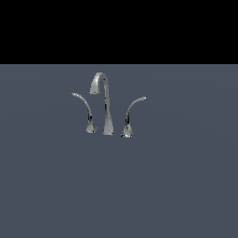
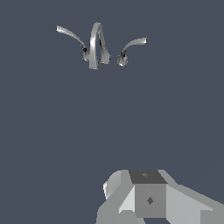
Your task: Turn on the faucet by rotating a designated handle.
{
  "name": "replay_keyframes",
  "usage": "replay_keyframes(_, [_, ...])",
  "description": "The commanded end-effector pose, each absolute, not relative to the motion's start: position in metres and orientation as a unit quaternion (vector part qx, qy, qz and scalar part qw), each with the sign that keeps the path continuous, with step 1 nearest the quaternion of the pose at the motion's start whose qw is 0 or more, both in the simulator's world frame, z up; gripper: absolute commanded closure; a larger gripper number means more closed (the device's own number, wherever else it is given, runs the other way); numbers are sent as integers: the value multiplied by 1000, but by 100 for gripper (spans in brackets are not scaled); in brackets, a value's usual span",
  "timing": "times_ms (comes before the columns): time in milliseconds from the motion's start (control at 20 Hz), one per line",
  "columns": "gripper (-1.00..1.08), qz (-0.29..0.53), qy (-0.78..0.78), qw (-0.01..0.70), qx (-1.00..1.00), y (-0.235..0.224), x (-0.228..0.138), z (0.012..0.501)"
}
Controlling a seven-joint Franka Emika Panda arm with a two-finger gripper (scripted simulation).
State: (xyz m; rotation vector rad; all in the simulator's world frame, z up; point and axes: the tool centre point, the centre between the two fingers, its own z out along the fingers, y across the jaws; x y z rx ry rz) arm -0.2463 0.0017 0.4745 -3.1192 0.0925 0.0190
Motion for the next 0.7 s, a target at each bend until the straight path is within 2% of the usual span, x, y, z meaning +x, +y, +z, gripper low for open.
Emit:
replay_keyframes(0, [108, 6, 42, 10, -999, 5, -242, 470])
replay_keyframes(650, [108, 6, 171, 10, -985, 30, -193, 423])
